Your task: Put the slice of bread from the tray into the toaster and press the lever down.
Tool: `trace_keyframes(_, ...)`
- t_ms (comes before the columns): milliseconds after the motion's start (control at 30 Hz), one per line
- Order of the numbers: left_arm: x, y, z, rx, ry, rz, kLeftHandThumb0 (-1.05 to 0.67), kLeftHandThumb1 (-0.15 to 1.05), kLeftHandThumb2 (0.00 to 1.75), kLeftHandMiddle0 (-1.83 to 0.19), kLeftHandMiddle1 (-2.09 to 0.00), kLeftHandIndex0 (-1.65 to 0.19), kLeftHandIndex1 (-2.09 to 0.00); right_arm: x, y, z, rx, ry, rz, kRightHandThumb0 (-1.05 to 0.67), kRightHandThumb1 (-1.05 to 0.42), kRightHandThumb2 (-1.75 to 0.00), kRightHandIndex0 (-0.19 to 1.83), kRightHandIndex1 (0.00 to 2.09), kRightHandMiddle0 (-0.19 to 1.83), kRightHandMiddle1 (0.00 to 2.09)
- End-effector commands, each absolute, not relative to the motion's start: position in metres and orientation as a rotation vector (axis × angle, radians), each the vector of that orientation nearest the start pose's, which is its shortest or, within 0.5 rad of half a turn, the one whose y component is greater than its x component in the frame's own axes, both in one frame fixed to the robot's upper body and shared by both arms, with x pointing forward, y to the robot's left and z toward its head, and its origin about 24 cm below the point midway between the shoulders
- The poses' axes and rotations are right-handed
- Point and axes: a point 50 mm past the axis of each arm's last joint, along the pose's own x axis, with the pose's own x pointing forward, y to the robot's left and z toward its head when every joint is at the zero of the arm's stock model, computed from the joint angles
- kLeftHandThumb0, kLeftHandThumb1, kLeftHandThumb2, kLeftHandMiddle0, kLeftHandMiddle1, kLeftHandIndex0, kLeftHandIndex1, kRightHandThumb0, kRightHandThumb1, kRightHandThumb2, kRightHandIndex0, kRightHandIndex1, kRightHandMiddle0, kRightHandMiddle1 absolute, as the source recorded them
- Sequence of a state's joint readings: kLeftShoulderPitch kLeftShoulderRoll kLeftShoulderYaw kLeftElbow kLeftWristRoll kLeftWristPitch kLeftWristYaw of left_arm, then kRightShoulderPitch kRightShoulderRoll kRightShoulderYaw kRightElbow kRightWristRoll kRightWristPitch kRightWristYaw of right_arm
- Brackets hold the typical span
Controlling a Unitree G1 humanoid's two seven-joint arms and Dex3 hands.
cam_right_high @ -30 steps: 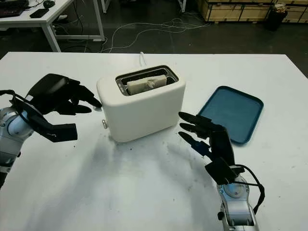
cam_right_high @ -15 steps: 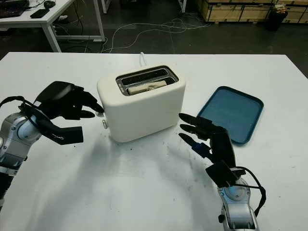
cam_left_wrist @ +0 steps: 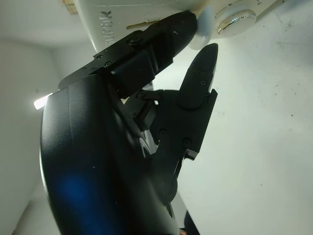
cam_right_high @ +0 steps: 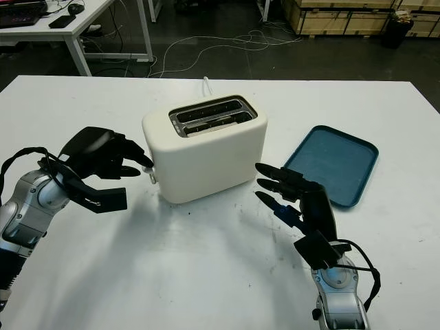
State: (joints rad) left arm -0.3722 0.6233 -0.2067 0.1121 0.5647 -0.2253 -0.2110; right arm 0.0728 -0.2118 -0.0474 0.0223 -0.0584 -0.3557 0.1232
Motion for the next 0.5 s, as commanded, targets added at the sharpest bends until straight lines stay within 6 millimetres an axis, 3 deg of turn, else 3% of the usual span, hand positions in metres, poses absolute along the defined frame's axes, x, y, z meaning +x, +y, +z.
trace_keyframes(0,0.2993,0.1745,0.1002,1.261,-0.224,-0.527,-0.25,0.82,0.01,-0.78,-1.47,-1.25,0.0,0.2343,-0.1914,0.06,-0.285,-0.244,0.112,-0.21,-0.92,-0.07,0.95,0.0,0.84,0.0)
trace_keyframes(467,0.3067,0.178,0.1087,1.275,-0.23,-0.489,-0.24,0.83,0.0,-0.76,-1.53,-1.22,0.0,0.2348,-0.1904,0.0616,-0.289,-0.259,0.114,-0.21,-0.92,-0.07,0.95,0.0,0.84,0.0)
